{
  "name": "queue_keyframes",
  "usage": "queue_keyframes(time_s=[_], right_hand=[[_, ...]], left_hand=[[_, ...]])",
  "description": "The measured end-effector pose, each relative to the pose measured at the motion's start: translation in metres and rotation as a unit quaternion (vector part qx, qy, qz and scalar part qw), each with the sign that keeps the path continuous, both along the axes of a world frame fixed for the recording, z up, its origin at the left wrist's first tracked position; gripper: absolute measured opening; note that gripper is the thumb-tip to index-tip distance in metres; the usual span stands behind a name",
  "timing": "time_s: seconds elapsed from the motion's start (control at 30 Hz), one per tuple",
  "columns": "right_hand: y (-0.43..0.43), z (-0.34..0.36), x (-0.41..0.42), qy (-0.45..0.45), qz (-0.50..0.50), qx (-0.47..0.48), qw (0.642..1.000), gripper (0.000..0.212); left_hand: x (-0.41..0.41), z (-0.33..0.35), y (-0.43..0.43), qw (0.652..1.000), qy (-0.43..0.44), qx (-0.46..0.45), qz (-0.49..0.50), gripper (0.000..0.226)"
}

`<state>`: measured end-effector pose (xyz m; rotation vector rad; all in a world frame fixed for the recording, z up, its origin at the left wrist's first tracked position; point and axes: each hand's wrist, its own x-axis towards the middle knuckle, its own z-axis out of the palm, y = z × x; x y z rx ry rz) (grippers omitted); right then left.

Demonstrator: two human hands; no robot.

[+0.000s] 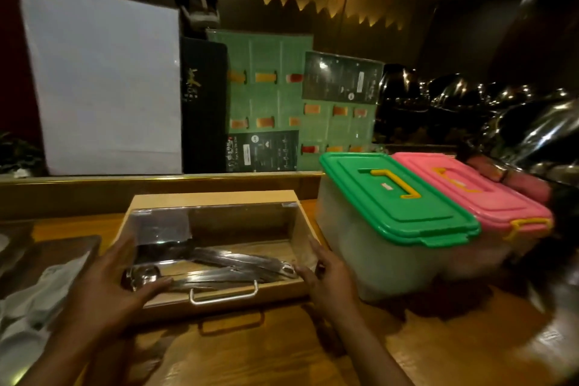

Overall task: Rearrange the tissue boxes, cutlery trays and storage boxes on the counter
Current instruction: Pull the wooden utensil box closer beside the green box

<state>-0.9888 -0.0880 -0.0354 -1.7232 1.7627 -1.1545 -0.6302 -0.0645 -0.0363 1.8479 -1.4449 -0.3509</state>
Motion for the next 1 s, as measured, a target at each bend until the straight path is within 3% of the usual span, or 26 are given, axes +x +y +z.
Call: queue_keyframes(time_s=[0.07, 0.17, 0.4, 0.67, 1.0], right_hand=[[0.003, 0.001, -0.008, 0.009, -0.014, -0.003, 1.000, 0.064], [0.007, -0.001, -0.025, 0.030, -0.038, -0.033, 0.998, 0.061], [0.015, 0.001, -0.047, 0.284, -0.130, -0.099, 0.945, 0.057], [0.013, -0.005, -0.057, 0.360, -0.161, -0.127, 0.910, 0.047], [0.014, -0.006, -0.076, 0.402, -0.148, -0.097, 0.899, 0.053]], left_hand=[[-0.008, 0.001, 0.001, 1.000, -0.018, 0.009, -0.007, 0.115], [-0.035, 0.011, 0.007, 0.999, 0.025, -0.012, -0.024, 0.109], [-0.067, 0.013, 0.010, 0.998, 0.042, -0.035, -0.040, 0.109], [-0.073, 0.004, 0.007, 0.998, 0.040, -0.019, -0.038, 0.115], [-0.087, -0.006, 0.003, 0.999, 0.018, -0.018, -0.032, 0.119]])
